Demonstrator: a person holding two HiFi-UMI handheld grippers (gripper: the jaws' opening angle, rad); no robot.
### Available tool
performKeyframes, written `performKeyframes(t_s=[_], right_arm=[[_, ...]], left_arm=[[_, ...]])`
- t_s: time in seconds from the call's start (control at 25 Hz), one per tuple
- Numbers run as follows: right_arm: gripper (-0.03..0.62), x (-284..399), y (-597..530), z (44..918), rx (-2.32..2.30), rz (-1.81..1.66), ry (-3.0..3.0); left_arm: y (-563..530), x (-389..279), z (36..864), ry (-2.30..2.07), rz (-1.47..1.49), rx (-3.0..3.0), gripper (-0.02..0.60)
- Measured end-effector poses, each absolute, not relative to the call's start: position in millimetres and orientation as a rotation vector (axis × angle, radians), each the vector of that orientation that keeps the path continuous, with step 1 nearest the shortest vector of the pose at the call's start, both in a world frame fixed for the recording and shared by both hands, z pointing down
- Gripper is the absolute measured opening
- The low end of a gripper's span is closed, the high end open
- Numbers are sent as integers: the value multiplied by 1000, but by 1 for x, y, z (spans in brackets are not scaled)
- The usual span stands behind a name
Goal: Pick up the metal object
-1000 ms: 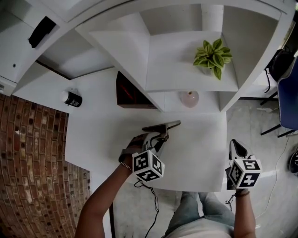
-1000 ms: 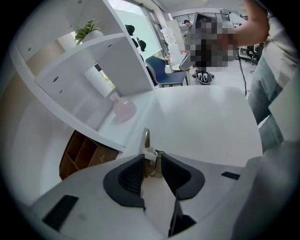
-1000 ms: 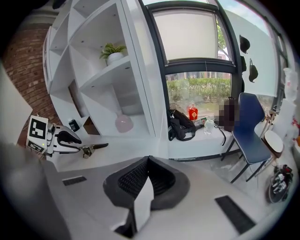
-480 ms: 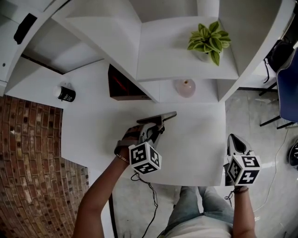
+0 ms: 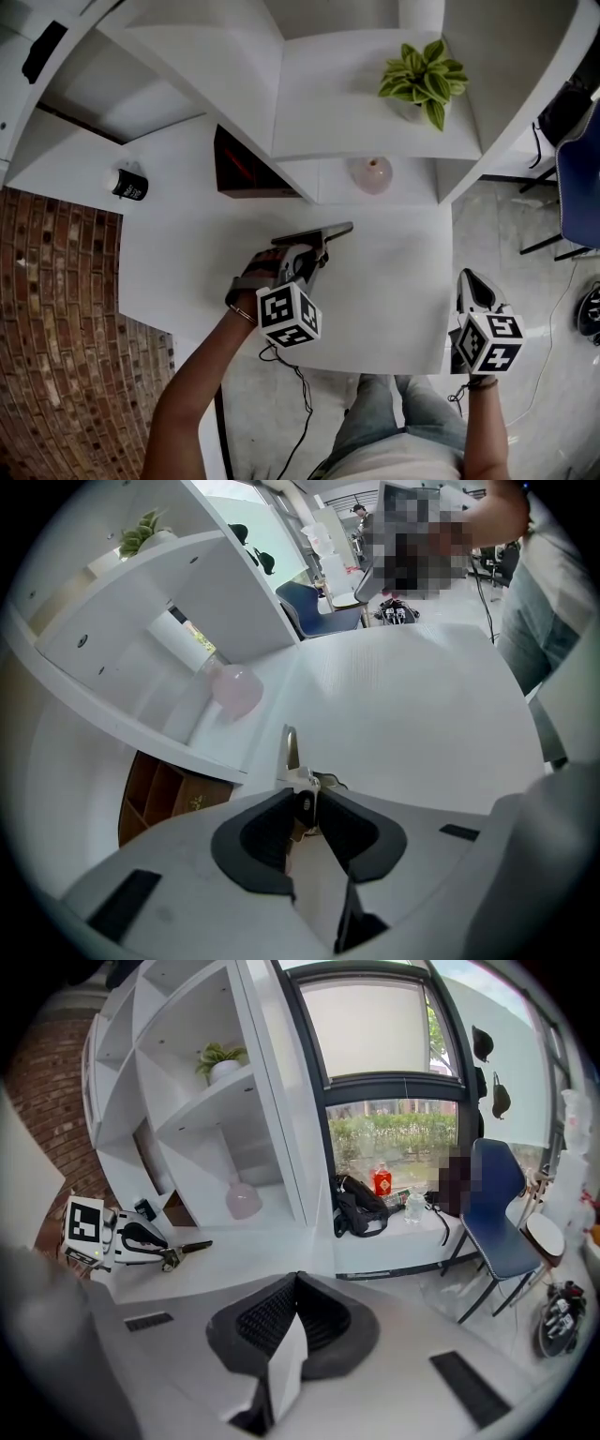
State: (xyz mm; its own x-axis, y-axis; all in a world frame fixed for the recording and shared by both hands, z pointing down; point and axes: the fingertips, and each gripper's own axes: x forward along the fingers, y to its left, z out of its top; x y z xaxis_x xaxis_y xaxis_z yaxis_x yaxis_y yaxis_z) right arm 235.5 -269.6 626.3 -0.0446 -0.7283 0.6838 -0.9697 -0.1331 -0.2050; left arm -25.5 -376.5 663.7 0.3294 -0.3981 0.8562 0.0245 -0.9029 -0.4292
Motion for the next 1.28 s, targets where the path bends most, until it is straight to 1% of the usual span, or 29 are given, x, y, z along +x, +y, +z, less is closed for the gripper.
performKeyframes(t_s=[0.52, 1.28], right_arm=[[0, 244, -268, 618, 1919, 960, -1774], [0, 253, -273, 597, 2009, 968, -1740]], left_arm=[[-376, -27, 664, 279, -1640, -2241, 81], [-398, -23, 648, 253, -1624, -2213, 28]])
